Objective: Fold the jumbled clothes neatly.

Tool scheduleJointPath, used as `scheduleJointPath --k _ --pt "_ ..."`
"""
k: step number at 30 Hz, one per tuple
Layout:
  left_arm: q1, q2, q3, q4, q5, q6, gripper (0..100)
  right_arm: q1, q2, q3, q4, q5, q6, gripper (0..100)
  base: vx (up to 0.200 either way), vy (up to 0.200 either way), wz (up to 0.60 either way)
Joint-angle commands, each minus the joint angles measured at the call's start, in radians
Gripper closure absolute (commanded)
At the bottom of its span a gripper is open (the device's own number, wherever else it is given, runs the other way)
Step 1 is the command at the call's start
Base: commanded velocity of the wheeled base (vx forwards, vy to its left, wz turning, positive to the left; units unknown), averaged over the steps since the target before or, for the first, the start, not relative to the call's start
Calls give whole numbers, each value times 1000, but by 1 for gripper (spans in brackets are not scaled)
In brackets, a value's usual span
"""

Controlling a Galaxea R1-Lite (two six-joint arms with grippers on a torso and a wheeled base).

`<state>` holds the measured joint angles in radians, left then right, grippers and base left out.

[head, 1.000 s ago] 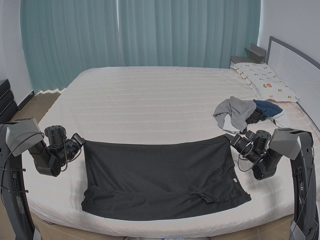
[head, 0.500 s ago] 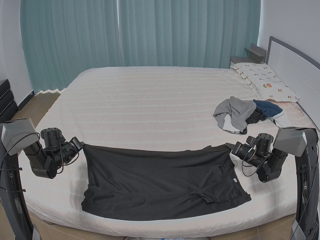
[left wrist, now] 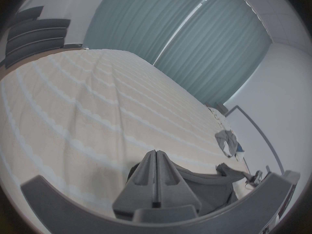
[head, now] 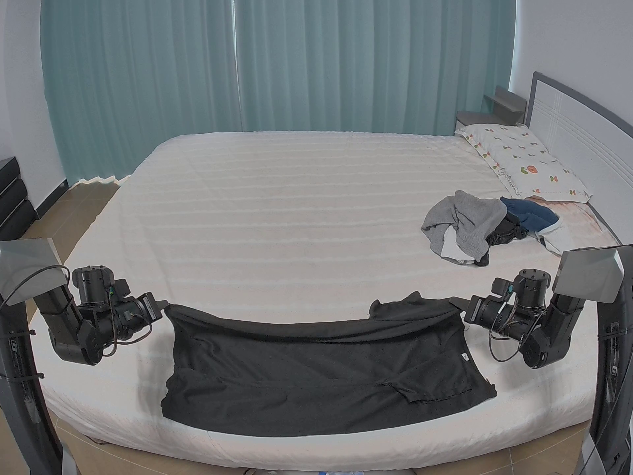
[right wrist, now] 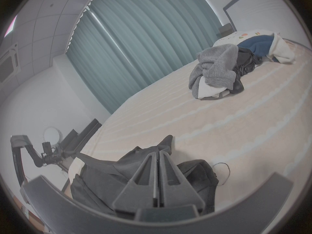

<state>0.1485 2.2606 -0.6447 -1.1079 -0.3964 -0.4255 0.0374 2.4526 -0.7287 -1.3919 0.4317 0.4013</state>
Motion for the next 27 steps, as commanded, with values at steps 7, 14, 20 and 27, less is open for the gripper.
scheduleJointPath --k 7,14,20,27 --pt "23 -33 16 3 -30 5 100 -7 -17 32 5 1 -71 100 0 0 0" --pt "19 -6 -66 3 -6 -164 100 4 131 -159 -90 -125 8 100 0 0 0" --pt "8 39 -109 2 1 -236 100 30 189 -230 -102 -140 22 100 0 0 0" --pt "11 66 -148 2 24 -302 100 36 224 -299 -104 -177 25 100 0 0 0"
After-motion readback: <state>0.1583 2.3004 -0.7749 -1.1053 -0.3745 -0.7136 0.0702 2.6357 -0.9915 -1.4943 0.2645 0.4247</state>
